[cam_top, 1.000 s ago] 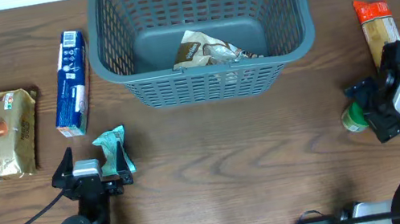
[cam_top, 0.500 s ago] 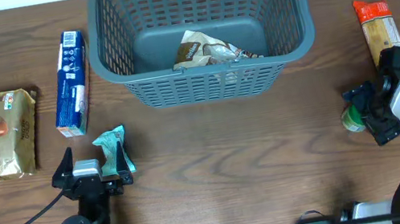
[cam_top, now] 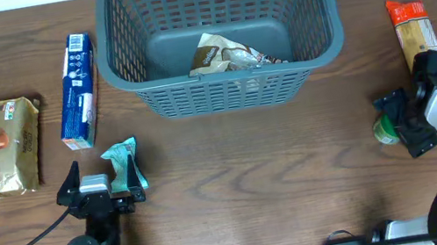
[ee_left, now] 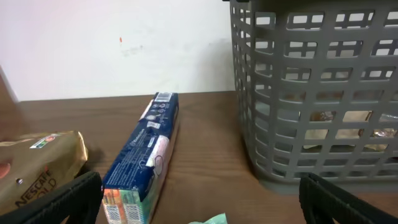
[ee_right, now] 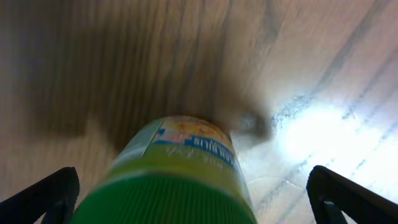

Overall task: Pack container
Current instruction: 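Close right gripper around the green-capped jar and lift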

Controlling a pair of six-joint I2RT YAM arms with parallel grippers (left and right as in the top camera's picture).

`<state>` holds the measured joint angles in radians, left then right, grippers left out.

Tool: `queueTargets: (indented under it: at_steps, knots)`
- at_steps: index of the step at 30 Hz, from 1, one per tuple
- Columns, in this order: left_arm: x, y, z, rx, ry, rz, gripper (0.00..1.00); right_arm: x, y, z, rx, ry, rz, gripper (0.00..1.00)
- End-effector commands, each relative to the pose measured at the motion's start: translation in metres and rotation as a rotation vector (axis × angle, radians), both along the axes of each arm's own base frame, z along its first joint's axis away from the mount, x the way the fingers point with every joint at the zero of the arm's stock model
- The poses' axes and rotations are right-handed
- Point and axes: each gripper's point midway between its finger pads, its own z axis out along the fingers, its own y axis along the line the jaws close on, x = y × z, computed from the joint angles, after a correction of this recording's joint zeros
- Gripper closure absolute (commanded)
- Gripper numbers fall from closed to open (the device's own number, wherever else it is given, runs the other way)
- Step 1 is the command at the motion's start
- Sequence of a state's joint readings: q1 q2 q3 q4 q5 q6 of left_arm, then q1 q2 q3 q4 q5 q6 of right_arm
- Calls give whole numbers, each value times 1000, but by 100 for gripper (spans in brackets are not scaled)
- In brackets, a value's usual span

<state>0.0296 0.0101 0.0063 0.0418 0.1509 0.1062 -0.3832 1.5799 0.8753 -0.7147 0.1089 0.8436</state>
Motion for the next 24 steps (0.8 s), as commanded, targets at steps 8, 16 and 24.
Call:
queueTargets:
  at_steps: [8,16,24]
  knots:
    - [0,-2,1,10,-9,-8,2,-8,-3,-21,4,71,3,1]
    - [0,-2,1,10,-9,-8,1,-7,-3,-21,3,68,4,58]
    - [0,-2,1,10,-9,-8,1,-8,-3,-21,4,72,4,99]
